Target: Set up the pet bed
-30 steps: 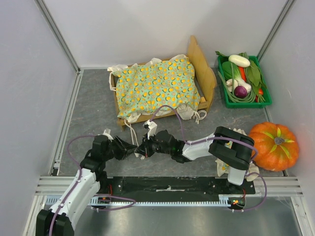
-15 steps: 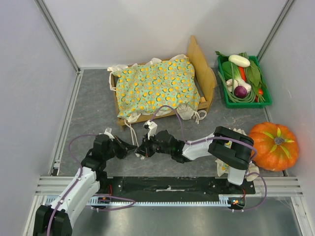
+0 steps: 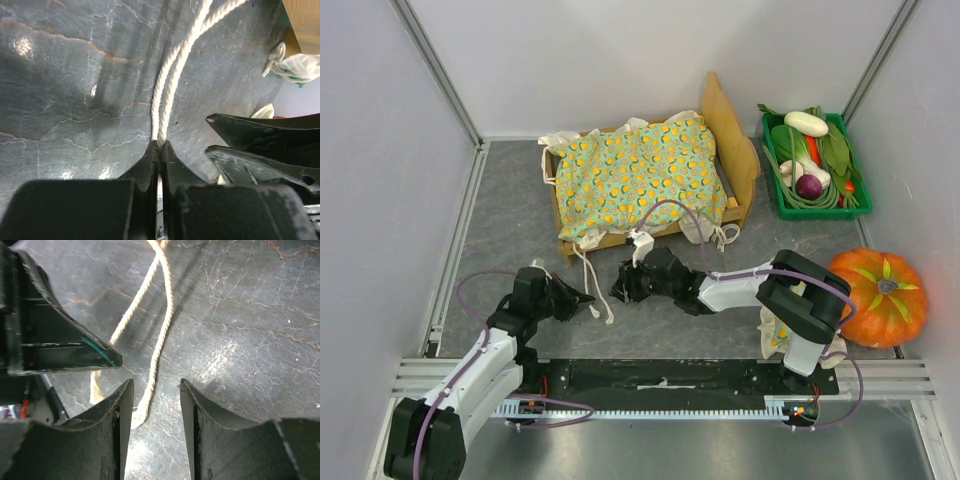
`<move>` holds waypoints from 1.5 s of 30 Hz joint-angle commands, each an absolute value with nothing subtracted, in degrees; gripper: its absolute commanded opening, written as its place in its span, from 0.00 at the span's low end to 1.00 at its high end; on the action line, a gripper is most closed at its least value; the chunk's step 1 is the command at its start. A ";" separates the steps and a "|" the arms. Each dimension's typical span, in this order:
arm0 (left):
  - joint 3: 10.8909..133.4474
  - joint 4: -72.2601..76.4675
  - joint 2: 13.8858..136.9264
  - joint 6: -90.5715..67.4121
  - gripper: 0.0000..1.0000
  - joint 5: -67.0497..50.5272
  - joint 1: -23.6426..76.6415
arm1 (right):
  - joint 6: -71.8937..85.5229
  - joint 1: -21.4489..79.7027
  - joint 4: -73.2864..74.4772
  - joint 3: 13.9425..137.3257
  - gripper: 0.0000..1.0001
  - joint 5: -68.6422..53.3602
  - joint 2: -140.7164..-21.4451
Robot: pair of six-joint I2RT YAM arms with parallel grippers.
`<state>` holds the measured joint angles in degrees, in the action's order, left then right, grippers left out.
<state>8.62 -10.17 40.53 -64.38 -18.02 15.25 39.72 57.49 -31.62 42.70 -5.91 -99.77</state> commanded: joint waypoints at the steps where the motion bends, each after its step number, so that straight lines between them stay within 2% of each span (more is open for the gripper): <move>1: 13.09 -12.03 41.66 -59.68 0.02 -14.16 15.47 | 33.58 60.02 -21.27 48.34 0.49 -1.32 -101.86; 13: 14.33 -16.79 40.61 -56.87 0.02 -10.98 15.47 | 31.46 65.83 -9.68 56.77 0.49 6.49 -108.62; 16: 13.89 -17.05 39.99 -56.95 0.02 -11.07 15.47 | 31.29 66.09 -4.93 58.80 0.32 12.03 -110.38; 17: 13.89 -17.14 39.82 -56.87 0.02 -11.07 15.38 | 31.38 66.09 -4.05 58.89 0.15 13.35 -110.56; 18: 13.80 -17.23 39.55 -56.78 0.02 -10.99 15.47 | 31.29 66.09 -3.96 59.06 0.05 13.27 -110.57; 19: 13.80 -17.57 39.29 -56.60 0.02 -10.99 15.38 | 31.20 66.01 -3.96 59.15 0.00 12.92 -110.31; 29: 13.45 -20.30 36.04 -55.99 0.02 -10.81 15.38 | 32.43 63.12 -10.97 62.39 0.00 3.70 -100.72; 37: 12.83 -22.41 31.47 -56.69 0.02 -11.34 15.47 | 37.70 59.94 -21.61 70.48 0.00 -6.06 -106.60; 45: 12.57 -22.94 29.09 -57.48 0.02 -12.04 15.47 | 40.69 60.03 -24.35 78.57 0.00 -10.19 -114.69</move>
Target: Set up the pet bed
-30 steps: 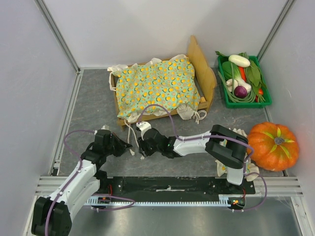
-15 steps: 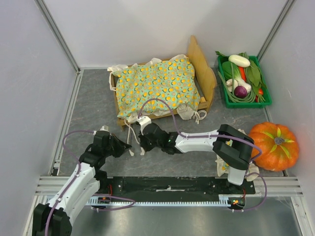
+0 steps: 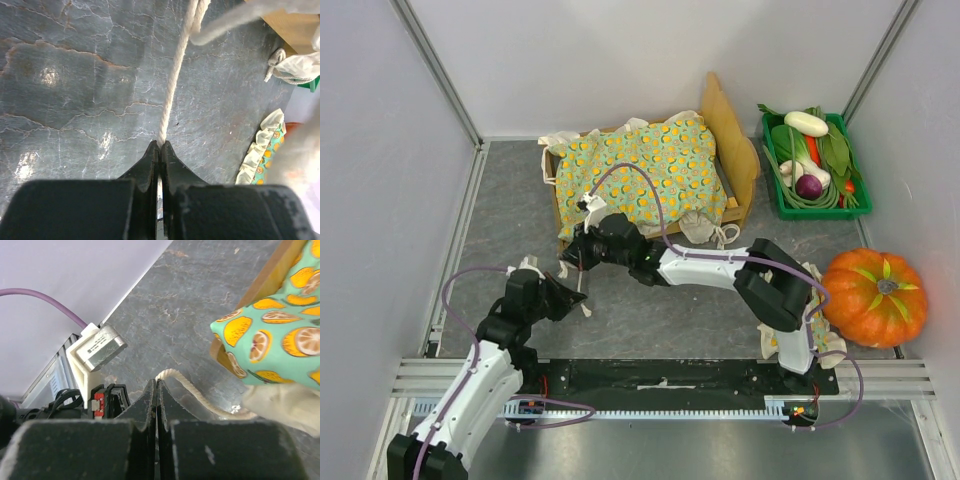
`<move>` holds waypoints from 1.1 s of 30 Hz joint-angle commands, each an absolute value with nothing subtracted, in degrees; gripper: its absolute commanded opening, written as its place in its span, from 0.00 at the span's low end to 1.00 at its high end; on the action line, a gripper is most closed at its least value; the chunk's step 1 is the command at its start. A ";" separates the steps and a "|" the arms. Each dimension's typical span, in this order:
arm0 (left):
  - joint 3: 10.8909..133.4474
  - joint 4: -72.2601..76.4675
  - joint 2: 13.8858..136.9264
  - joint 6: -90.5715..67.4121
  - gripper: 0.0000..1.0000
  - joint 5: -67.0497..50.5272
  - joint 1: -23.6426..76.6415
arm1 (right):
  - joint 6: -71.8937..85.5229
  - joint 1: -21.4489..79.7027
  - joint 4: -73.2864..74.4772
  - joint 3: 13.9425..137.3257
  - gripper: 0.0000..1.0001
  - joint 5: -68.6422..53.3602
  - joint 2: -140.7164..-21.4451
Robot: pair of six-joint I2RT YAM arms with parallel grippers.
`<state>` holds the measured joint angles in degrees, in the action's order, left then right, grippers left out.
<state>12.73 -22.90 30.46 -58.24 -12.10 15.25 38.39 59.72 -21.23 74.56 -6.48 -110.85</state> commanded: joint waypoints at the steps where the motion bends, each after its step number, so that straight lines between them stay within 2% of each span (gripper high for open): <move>1: 12.57 -23.03 28.83 -57.57 0.02 -12.13 15.47 | 40.69 60.12 -24.26 78.66 0.00 -9.93 -115.74; 8: 12.48 -23.29 27.86 -57.92 0.02 -12.22 15.38 | 39.12 60.21 -23.73 76.56 0.00 -6.95 -114.70; 16: 12.57 -22.33 29.44 -57.66 0.02 -12.04 15.47 | 33.40 60.21 -19.60 70.59 0.00 -0.62 -105.74; 21: 13.27 -22.59 30.32 -57.04 0.02 -12.04 15.38 | 32.87 59.77 -19.25 60.13 0.00 3.59 -99.42; 25: 13.27 -22.41 30.41 -57.04 0.02 -11.78 15.38 | 33.57 58.45 -20.12 54.76 0.00 1.85 -95.89; 33: 12.92 -21.27 31.29 -57.13 0.02 -13.18 15.38 | 35.68 58.45 -23.02 62.65 0.00 -2.98 -99.74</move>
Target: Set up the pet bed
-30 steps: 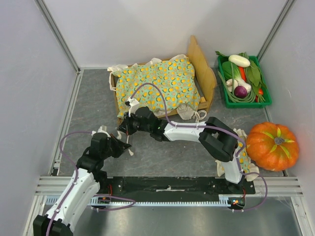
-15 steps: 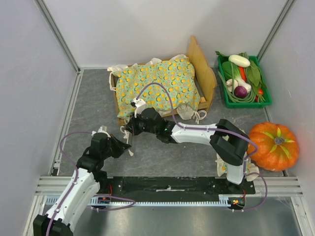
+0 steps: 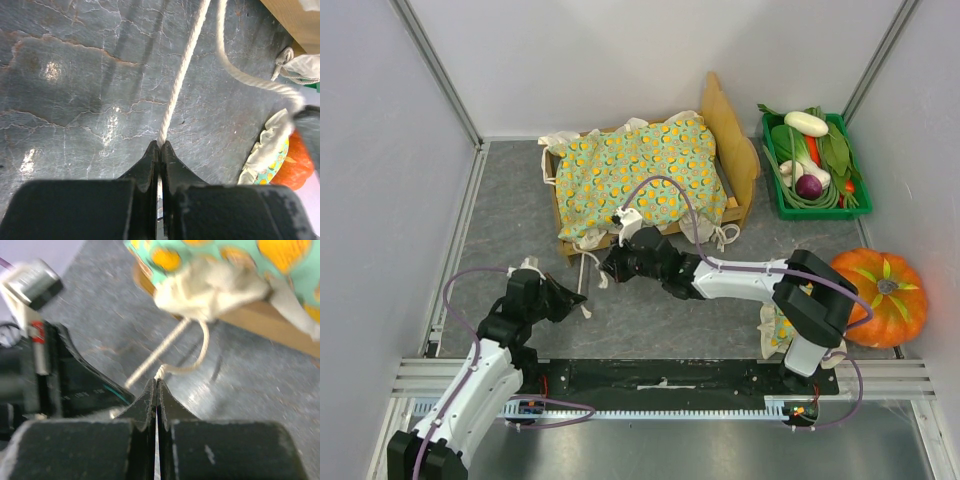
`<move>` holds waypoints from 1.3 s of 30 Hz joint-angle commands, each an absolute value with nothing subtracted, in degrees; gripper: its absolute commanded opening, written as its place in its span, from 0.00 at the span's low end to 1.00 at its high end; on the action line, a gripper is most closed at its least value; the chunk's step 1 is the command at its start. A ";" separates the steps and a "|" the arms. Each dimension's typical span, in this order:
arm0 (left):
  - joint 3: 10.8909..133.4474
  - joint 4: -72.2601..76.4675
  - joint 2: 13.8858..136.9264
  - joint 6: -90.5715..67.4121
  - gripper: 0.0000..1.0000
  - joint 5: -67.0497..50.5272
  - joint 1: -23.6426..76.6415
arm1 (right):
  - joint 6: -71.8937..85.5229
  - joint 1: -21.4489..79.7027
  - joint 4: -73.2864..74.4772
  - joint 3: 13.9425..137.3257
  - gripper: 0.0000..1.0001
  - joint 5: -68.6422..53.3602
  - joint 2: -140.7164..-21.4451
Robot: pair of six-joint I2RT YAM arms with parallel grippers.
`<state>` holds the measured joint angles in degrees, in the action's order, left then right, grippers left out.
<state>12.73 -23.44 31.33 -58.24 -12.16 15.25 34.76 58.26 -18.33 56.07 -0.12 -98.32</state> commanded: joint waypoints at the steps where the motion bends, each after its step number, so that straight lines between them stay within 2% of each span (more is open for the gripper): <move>1: 12.83 -21.27 31.20 -57.22 0.02 -13.27 15.38 | 35.77 58.45 -23.38 63.97 0.00 -3.51 -100.63; 7: 12.13 -22.06 28.83 -58.01 0.02 -12.83 15.47 | 36.30 60.20 -22.25 73.64 0.00 -6.24 -107.13; 11: 11.87 -22.06 27.95 -58.45 0.02 -13.01 15.47 | 36.56 61.96 -20.13 78.04 0.00 -3.09 -112.49; 14: 10.64 -20.66 26.90 -59.32 0.02 -13.36 15.38 | 36.13 62.49 -16.97 81.54 0.05 -3.16 -117.06; 15: 10.55 -20.48 26.55 -59.85 0.02 -13.53 15.38 | 35.43 62.58 -16.27 81.91 0.08 -3.34 -118.46; 16: 10.29 -20.39 26.28 -59.85 0.02 -13.45 15.38 | 35.07 62.75 -15.65 81.91 0.23 -3.25 -118.56; 19: 10.37 -21.00 25.58 -59.85 0.02 -13.27 15.38 | 33.58 62.75 -17.48 77.79 0.49 -1.94 -115.67; 22: 10.37 -21.36 25.49 -59.77 0.02 -12.66 15.47 | 29.98 62.58 -16.44 75.59 0.60 -0.36 -111.54; 28: 10.55 -20.83 26.54 -59.59 0.02 -12.30 15.38 | 29.09 60.74 -15.38 71.46 0.59 4.12 -106.35; 33: 10.11 -17.94 28.82 -59.33 0.02 -12.22 15.38 | 30.32 59.15 -17.40 71.98 0.51 2.99 -108.36; 39: 12.48 -15.91 33.74 -57.14 0.02 -11.52 15.38 | 31.11 59.06 -18.89 74.62 0.49 3.60 -112.32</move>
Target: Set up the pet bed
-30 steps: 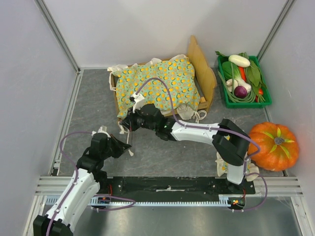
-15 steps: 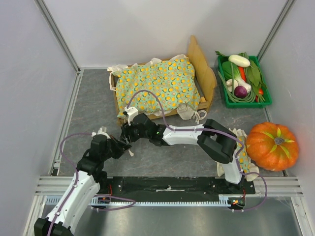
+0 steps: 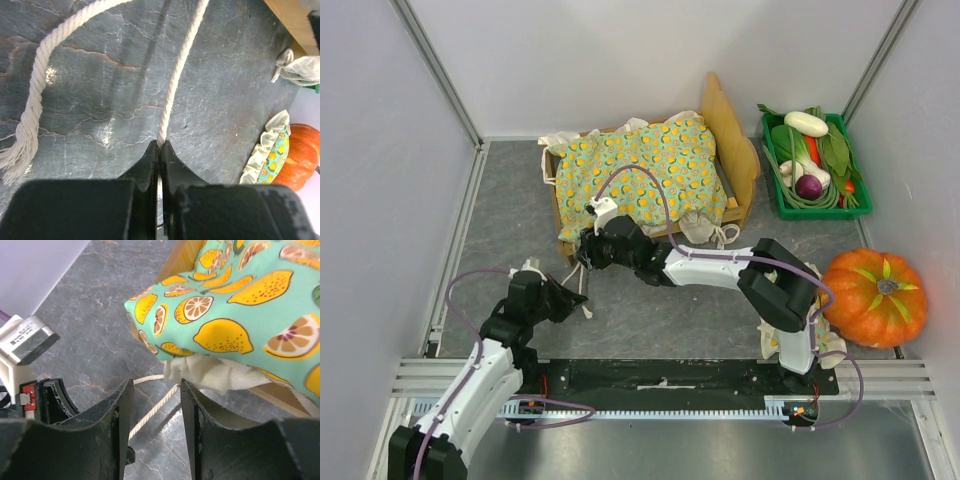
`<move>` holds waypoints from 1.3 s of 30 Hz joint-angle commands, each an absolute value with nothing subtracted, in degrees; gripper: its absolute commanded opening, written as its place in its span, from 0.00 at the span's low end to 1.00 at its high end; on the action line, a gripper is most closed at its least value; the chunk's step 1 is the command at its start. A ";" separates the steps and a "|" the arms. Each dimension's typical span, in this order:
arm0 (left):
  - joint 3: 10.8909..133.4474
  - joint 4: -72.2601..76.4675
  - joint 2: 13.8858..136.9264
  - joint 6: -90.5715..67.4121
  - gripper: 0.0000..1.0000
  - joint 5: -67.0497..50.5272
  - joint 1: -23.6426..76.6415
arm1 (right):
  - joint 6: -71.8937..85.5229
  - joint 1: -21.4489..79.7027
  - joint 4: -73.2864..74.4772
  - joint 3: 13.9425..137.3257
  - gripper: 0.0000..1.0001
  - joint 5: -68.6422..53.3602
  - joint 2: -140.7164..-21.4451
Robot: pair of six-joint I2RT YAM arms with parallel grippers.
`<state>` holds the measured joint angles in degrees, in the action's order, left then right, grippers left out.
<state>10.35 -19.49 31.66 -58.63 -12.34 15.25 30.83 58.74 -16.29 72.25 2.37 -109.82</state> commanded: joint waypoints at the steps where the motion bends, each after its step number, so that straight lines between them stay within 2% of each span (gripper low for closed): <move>1: 12.83 -15.56 34.36 -56.87 0.02 -11.08 15.38 | 31.11 59.15 -18.98 74.97 0.49 3.78 -112.76; 18: 9.67 1.39 47.28 -57.74 0.02 -10.90 15.38 | 32.78 59.59 -27.16 76.02 0.49 6.24 -121.46; 32: 9.05 2.37 49.57 -57.31 0.02 -11.51 15.47 | 33.92 58.01 -36.37 74.27 0.49 5.98 -125.95; 39: 8.96 1.41 49.57 -56.95 0.02 -11.69 15.38 | 34.98 57.22 -39.11 73.65 0.38 5.98 -126.47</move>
<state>9.23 0.14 49.78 -58.50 -11.68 15.25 34.30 58.43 -32.97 73.91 4.91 -125.93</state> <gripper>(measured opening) 0.034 0.406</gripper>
